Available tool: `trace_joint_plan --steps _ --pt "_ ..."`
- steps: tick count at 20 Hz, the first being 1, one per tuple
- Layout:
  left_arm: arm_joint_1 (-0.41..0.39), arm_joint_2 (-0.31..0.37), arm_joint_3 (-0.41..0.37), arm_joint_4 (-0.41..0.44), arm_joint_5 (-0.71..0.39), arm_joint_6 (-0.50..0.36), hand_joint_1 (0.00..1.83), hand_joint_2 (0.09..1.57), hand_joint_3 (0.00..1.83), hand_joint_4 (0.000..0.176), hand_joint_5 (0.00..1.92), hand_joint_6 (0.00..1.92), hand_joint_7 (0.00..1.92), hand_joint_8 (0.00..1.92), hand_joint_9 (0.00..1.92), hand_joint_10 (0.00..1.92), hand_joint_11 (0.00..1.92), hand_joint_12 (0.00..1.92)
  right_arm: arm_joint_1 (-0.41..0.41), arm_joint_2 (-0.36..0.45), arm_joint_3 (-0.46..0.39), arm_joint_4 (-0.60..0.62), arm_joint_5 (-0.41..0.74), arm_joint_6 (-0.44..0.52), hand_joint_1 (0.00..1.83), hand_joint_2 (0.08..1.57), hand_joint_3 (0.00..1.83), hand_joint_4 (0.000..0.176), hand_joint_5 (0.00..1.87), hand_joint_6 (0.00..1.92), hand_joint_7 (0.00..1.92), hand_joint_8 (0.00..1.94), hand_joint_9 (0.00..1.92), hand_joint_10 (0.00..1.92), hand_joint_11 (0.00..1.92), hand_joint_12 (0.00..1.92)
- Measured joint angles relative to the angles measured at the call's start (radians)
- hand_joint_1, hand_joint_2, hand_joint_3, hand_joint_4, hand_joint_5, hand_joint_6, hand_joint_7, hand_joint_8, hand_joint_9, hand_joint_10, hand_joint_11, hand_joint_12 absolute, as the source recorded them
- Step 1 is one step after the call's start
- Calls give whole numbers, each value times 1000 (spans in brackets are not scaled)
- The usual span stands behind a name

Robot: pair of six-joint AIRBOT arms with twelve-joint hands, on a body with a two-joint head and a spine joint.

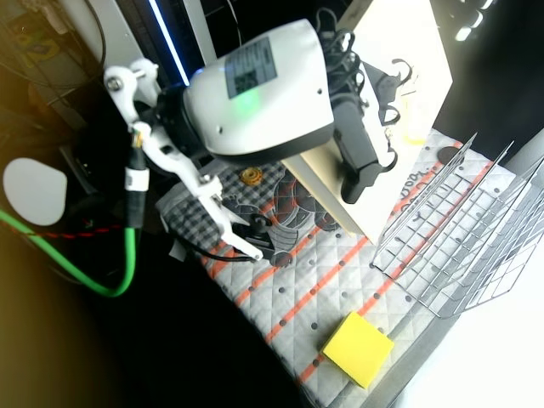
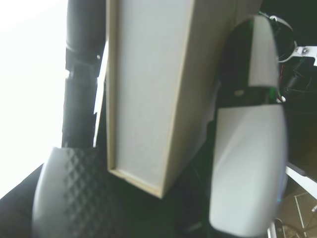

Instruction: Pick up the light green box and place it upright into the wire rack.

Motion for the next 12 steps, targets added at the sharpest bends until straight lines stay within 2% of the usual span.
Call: trace_joint_plan --steps 1,2,3,7,8,9,10,11,12 --pt "0 0 0 3 2 0 574 1074 0 64 482 2 326 2 291 3 0 793 0 -13 10 5 -3 0 1133 1177 0 0 867 1140 1443 2 1602 1 1419 551" --pt "0 0 0 4 2 0 574 1074 0 64 482 2 326 2 291 3 0 793 0 -19 12 6 -6 0 1133 1177 0 0 867 1140 1443 2 1602 1 1419 551" --pt "0 0 0 4 3 0 581 1070 0 51 483 1 319 0 289 1 0 812 0 -33 21 6 -10 0 1129 1184 2 0 851 1164 1459 6 1605 2 1438 519" --pt "-7 -10 5 5 9 0 589 1070 0 52 482 1 318 1 288 1 0 818 0 -80 45 13 -33 0 1129 1185 0 0 851 1164 1465 2 1609 2 1414 589" --pt "-12 -12 6 9 11 0 583 1071 0 44 483 1 319 2 291 2 0 819 0 -89 49 13 -41 0 1133 1177 0 0 868 1138 1471 2 1623 6 1410 610" --pt "-16 -12 7 11 13 0 567 1070 0 25 493 5 316 2 292 2 0 820 0 -98 60 14 -48 0 1130 1182 1 0 856 1157 1475 3 1633 8 1410 619" --pt "-17 -14 12 14 11 1 555 1076 2 18 493 4 312 0 290 1 0 822 0 -106 69 18 -57 0 1127 1189 2 0 843 1176 1477 2 1628 4 1403 613" --pt "-17 -16 12 9 12 0 553 1077 2 17 493 4 311 0 290 1 0 823 0 -113 77 21 -67 0 1126 1190 2 0 840 1181 1477 2 1627 4 1402 611" --pt "-17 -16 12 9 14 0 589 1072 0 22 493 3 314 1 287 0 0 821 0 -120 85 29 -78 0 1128 1185 2 0 849 1168 1485 2 1629 2 1406 556"
